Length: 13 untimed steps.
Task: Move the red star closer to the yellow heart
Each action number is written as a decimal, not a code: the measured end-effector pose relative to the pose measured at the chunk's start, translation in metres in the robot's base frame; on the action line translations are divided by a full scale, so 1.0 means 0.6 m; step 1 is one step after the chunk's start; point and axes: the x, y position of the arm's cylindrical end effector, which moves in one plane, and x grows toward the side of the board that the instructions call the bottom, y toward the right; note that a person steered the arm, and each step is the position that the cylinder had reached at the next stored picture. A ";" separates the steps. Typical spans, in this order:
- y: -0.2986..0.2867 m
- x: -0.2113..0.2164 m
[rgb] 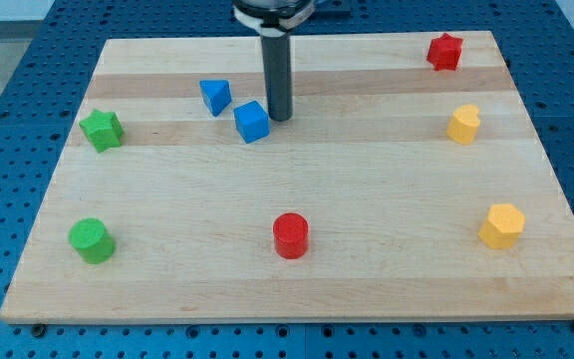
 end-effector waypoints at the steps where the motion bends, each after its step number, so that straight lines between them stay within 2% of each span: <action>1: 0.061 -0.010; 2: 0.112 -0.017; 5: 0.239 -0.265; 6: 0.249 -0.266; 8: 0.479 -0.266; 9: 0.550 -0.266; 11: 0.523 -0.266; 13: 0.412 -0.244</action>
